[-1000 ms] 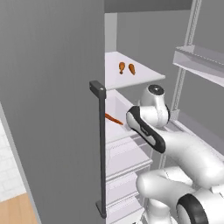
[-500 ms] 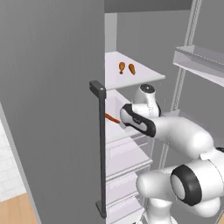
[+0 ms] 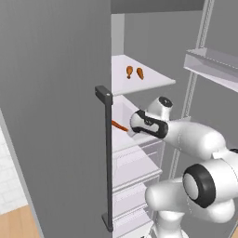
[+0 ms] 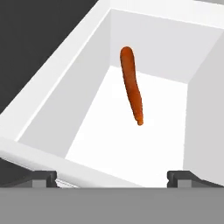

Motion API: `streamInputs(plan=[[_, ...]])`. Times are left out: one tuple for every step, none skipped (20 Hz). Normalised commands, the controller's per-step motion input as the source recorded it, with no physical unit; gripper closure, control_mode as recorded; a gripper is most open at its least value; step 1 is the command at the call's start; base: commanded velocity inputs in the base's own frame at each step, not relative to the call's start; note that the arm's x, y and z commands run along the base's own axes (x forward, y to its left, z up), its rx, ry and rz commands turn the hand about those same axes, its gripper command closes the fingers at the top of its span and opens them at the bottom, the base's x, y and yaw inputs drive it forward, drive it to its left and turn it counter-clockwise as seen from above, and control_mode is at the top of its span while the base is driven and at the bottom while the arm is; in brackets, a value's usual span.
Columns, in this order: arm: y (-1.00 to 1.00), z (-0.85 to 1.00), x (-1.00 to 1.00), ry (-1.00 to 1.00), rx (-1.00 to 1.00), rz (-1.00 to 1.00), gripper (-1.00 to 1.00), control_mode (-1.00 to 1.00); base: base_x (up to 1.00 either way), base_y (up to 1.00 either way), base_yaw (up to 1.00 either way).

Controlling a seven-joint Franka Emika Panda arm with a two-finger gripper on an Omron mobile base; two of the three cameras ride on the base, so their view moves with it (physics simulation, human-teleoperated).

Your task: Place one carrot and one chicken drumstick in each tupperware on the nearby counter, to pack two identical lunches.

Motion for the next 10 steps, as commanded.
streamInputs(plan=[[0.09, 0.00, 0.66, 0.12, 0.00, 0.00, -1.00, -1.00, 0.00, 0.00, 0.00], [0.08, 0.00, 0.62, 0.12, -0.01, 0.00, -1.00, -1.00, 0.00, 0.00, 0.00], [0.11, 0.00, 0.69, 0.12, -0.01, 0.00, -1.00, -1.00, 0.00, 0.00, 0.00], [0.08, 0.00, 0.76, 0.12, 0.00, 0.00, -1.00, -1.00, 0.00, 0.00, 0.00], [0.08, 0.00, 0.69, 0.12, 0.00, 0.00, -1.00, -1.00, 0.00, 0.00, 0.00], [0.07, -0.01, 0.69, 0.12, 0.00, 0.00, -1.00, -1.00, 0.00, 0.00, 0.00], [0.04, -0.01, 0.69, 0.12, 0.00, 0.00, -1.00, -1.00, 0.00, 0.00, 0.00], [0.01, 0.00, 0.74, 0.11, 0.00, 0.00, -1.00, -1.00, 0.00, 0.00, 0.00], [0.00, 0.00, 0.75, 0.09, 0.00, 0.00, -1.00, -1.00, 0.00, 0.00, 0.00], [0.00, -0.02, 0.69, 0.05, 0.00, 0.00, -1.00, -1.00, 0.00, 0.00, 0.00]])
